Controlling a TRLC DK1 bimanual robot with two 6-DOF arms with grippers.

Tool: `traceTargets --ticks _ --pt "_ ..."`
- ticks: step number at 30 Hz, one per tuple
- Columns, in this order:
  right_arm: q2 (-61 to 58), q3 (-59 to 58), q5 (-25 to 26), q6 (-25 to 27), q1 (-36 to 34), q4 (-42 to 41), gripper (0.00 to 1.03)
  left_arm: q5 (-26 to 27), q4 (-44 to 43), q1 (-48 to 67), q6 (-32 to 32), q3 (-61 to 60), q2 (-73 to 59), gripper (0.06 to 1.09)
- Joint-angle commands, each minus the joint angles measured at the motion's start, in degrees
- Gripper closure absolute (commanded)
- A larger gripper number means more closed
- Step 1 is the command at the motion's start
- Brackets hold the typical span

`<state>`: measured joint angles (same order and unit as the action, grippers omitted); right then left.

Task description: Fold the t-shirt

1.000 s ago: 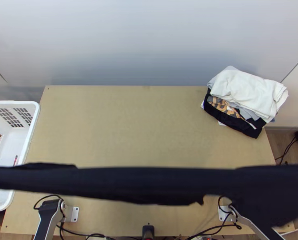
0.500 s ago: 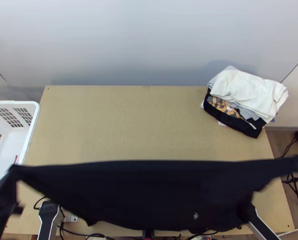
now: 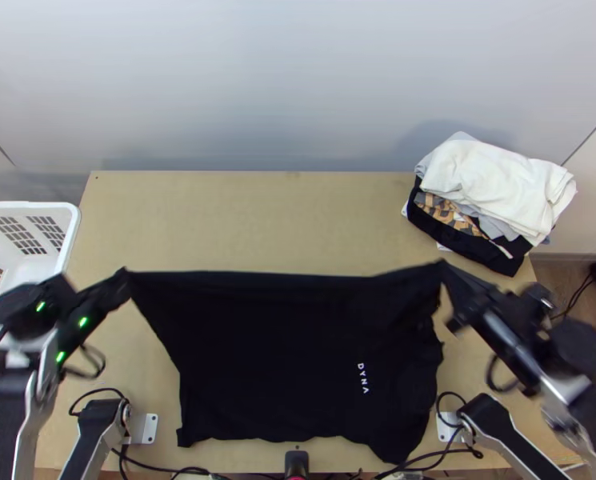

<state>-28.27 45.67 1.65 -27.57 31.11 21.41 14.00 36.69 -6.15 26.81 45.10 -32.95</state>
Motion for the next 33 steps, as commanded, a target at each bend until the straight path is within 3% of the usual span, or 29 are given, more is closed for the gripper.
traceTargets --ticks 1,7,12,22,33 --pt "-14.6 -5.7 -9.4 -0.6 -11.4 -15.3 1.0 0.5 -16.6 1.2 0.3 -5.9 -17.2 1.05" --pt "-30.9 -4.0 -15.4 -0.1 -20.8 -25.8 1.0 0.5 -27.8 1.1 1.7 -3.4 -33.1 1.05" --pt "-42.7 -0.3 -16.6 0.9 -23.9 -32.5 1.0 0.4 -32.6 0.6 1.5 0.7 -43.5 1.05" --pt "-64.6 13.3 -16.7 1.3 -25.0 -36.4 1.0 0.4 -37.0 -1.8 0.7 12.1 -61.5 1.05" --pt "-78.5 25.7 -14.4 -0.8 -24.0 -34.7 1.0 -0.1 -38.7 -2.1 1.0 24.9 -76.7 1.05"
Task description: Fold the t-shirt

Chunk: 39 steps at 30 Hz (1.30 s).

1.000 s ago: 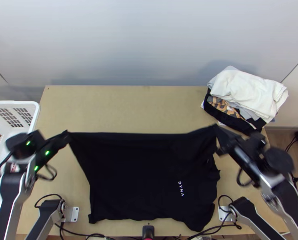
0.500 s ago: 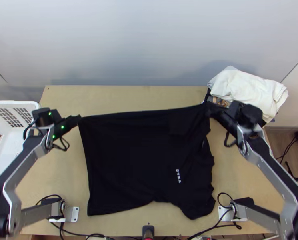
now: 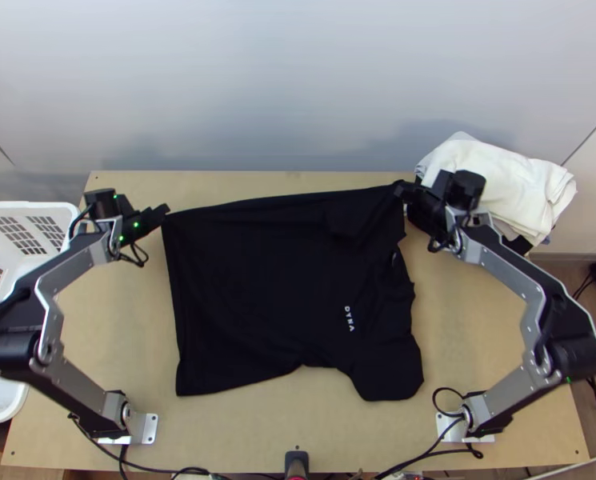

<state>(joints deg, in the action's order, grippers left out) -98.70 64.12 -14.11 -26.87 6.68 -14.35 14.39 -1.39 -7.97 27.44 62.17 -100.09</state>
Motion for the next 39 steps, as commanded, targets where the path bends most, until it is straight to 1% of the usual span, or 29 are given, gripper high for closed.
traceTargets --ticks 1,2,3,4,5,6,8,9,10,12,16,19,22,23,24,25,26,28,30,32,36,38,39 --pt "-8.9 8.5 1.5 -1.7 0.6 1.9 1.0 -0.6 -0.4 -0.3 0.6 9.1 -10.6 1.05" --pt "-9.4 9.5 1.5 -2.0 0.7 2.7 1.0 -0.6 -0.1 -0.3 0.8 10.4 -11.4 1.05" --pt "-9.9 10.5 1.5 -2.1 0.7 3.5 0.99 -0.6 0.0 -0.4 0.9 11.4 -12.1 1.01" --pt "-10.3 11.3 1.5 -2.5 0.8 4.2 0.87 -0.6 0.5 -0.3 0.9 12.4 -12.5 0.85" --pt "-10.5 12.3 1.5 -2.7 0.8 5.6 0.66 -0.3 1.6 -0.3 0.9 13.5 -12.9 0.68" --pt "-10.6 13.7 1.5 -3.1 0.9 8.3 0.5 -0.2 3.2 -0.2 0.9 14.6 -12.9 0.54" --pt "-11.3 17.4 1.5 -3.4 1.1 15.3 0.17 -0.2 3.8 -0.1 2.7 15.6 -12.1 0.19" --pt "-11.3 19.6 1.5 -3.1 1.4 19.2 0.07 0.2 3.9 0.1 2.9 15.6 -11.4 0.11" --pt "-11.1 21.1 1.5 -2.9 1.7 21.8 0.03 0.3 3.9 0.2 3.1 15.3 -10.2 0.11" --pt "-9.6 23.8 1.5 -2.1 2.0 27.3 0.03 0.3 3.8 0.3 3.4 14.9 -8.3 0.11" --pt "-5.0 28.4 1.9 -2.6 1.8 36.8 0.03 0.2 3.8 -0.5 5.3 14.5 -4.7 0.11" --pt "-0.6 29.6 1.9 -8.7 0.4 42.6 0.04 0.4 5.3 -1.0 5.3 14.1 -2.0 0.11" --pt "3.0 29.8 1.2 -17.6 -1.3 54.7 0.04 0.6 9.5 -0.7 3.9 14.0 2.5 0.11" --pt "4.2 29.1 0.5 -20.9 -2.0 60.0 0.04 0.5 11.1 -0.5 3.1 13.9 4.0 0.11" --pt "5.4 28.4 0.4 -22.3 -3.0 66.6 0.04 0.5 12.9 -0.4 2.1 13.7 5.1 0.11" --pt "6.7 26.8 0.2 -21.6 -3.7 71.3 0.04 0.5 15.2 -0.4 1.7 13.7 6.0 0.11" --pt "8.2 23.4 -1.4 -18.7 -4.6 74.0 0.04 0.5 17.5 -0.4 0.6 13.5 6.9 0.11" --pt "11.4 15.0 -7.6 -11.1 -7.3 76.5 0.05 0.4 19.8 -0.8 -1.1 11.9 9.1 0.11" --pt "14.7 7.4 -8.4 -4.3 -9.2 78.2 0.05 0.4 20.8 -1.5 -2.0 10.1 11.7 0.11" --pt "17.4 1.3 -9.1 -0.1 -10.4 79.6 0.1 0.4 22.1 -2.4 -2.8 8.8 14.5 0.11" --pt "21.2 -8.0 -10.2 5.4 -9.5 81.6 0.1 0.2 25.6 -3.9 -4.5 8.4 17.9 0.11" --pt "22.3 -10.9 -10.3 5.9 -8.2 81.4 0.1 0.0 27.3 -4.6 -4.9 8.8 18.9 0.11" --pt "22.8 -12.1 -10.3 5.9 -7.0 81.3 0.12 0.0 28.2 -4.9 -5.1 9.0 19.4 0.11"
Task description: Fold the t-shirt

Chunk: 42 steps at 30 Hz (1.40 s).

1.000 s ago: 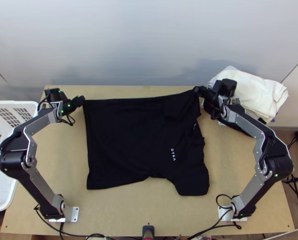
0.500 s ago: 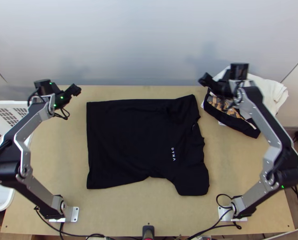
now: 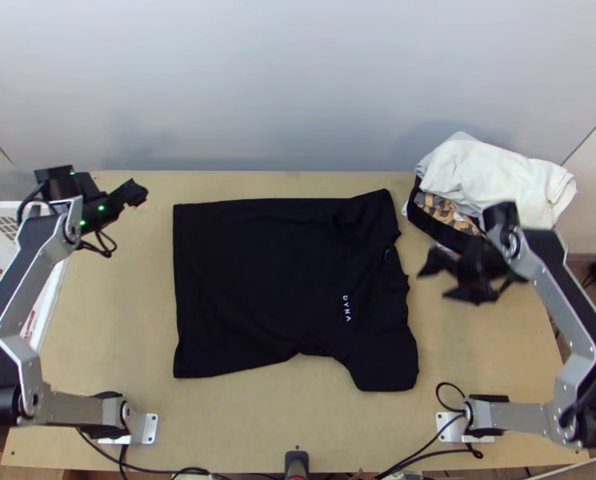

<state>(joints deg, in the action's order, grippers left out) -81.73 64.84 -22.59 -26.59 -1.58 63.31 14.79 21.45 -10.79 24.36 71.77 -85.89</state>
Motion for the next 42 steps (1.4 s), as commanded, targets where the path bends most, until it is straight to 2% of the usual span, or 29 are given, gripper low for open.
traceTargets --ticks 1,7,17,24,42 --pt "6.9 -13.7 -1.8 5.6 2.7 3.3 0.18 -0.5 6.3 -2.1 -2.2 -0.3 5.8 0.11" --pt "14.3 -19.8 -1.3 4.0 5.8 -5.0 0.51 -1.0 9.6 -2.0 -2.1 -0.4 9.0 0.11" --pt "12.7 -23.3 -1.0 3.3 5.1 -13.6 0.51 -2.2 11.9 -2.0 -2.0 0.0 11.6 0.11" --pt "10.0 -22.3 -1.0 -0.1 7.5 -18.2 0.51 -2.4 12.1 -2.6 -2.1 -2.1 13.1 0.11" --pt "8.2 -19.0 1.8 -5.9 15.6 -18.8 0.51 -2.3 11.9 -4.0 -2.7 -0.9 11.6 0.11"
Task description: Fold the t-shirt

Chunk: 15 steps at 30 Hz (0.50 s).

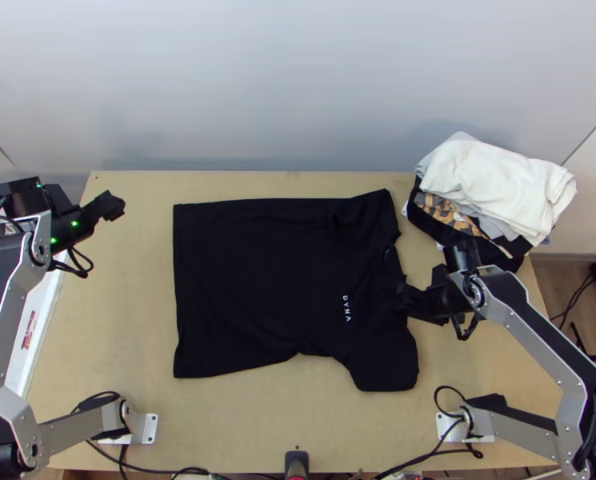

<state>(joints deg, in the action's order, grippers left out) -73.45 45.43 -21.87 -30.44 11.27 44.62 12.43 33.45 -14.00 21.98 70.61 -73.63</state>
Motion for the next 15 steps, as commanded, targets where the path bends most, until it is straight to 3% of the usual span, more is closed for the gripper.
traceTargets --ticks 1,8,10,13,15 --pt "-0.1 0.4 1.1 -2.9 3.1 -0.1 0.51 0.0 -0.1 -0.9 -0.4 0.3 -0.6 0.11" --pt "0.7 1.5 2.4 -4.8 5.2 -0.1 0.51 0.1 -0.1 -1.5 -0.6 0.4 -0.6 0.11" --pt "0.9 1.5 2.4 -5.3 5.8 -0.1 0.44 0.1 -0.1 -1.6 -0.6 0.4 -0.6 0.11" --pt "1.0 1.0 2.5 -6.0 6.8 0.0 0.26 0.1 0.0 -1.7 -0.6 0.4 -0.6 0.11" --pt "0.9 0.6 2.5 -6.0 6.9 0.0 0.23 0.1 0.0 -1.7 -0.6 0.4 -0.5 0.11"
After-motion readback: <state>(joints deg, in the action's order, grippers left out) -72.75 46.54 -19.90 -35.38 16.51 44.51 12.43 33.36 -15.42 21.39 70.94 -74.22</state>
